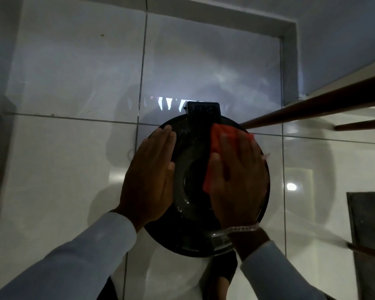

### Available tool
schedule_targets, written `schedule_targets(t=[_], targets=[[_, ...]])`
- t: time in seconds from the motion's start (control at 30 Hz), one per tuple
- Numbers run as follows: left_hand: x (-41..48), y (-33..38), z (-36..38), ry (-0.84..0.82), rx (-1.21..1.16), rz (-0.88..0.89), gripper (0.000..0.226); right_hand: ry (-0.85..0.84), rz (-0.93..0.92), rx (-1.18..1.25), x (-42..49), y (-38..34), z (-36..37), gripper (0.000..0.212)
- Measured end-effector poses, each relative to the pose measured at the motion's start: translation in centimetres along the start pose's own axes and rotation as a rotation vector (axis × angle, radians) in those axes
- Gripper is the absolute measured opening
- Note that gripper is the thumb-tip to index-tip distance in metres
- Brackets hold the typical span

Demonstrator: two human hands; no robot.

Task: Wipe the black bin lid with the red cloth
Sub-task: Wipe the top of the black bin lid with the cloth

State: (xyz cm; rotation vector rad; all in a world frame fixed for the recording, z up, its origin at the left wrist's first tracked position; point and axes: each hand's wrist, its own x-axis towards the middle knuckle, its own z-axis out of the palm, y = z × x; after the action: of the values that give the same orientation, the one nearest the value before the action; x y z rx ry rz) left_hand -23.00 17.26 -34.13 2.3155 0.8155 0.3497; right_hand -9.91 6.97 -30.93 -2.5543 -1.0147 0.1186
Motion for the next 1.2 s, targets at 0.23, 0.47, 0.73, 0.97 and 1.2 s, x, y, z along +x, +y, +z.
schedule_targets(t=[0.23,0.47,0.73,0.97,1.2], targets=[[0.1,0.0,-0.2,0.010,-0.015,-0.012,0.051,-0.016,-0.152,-0.060,-5.1,2.1,-1.0,0.045],[0.2,0.0,-0.1,0.006,-0.024,0.000,0.052,-0.119,-0.257,-0.107,-3.5,-1.9,0.5,0.049],[0.2,0.2,0.0,-0.003,-0.026,0.005,0.050,-0.056,-0.012,-0.109,-1.6,-1.6,0.6,0.052],[0.1,0.1,-0.1,-0.007,-0.028,0.009,0.049,-0.139,-0.171,-0.106,-5.7,2.9,-1.5,0.051],[0.1,-0.2,0.0,0.008,-0.054,0.035,0.051,-0.117,-0.201,-0.064,-3.3,-2.3,1.1,0.054]])
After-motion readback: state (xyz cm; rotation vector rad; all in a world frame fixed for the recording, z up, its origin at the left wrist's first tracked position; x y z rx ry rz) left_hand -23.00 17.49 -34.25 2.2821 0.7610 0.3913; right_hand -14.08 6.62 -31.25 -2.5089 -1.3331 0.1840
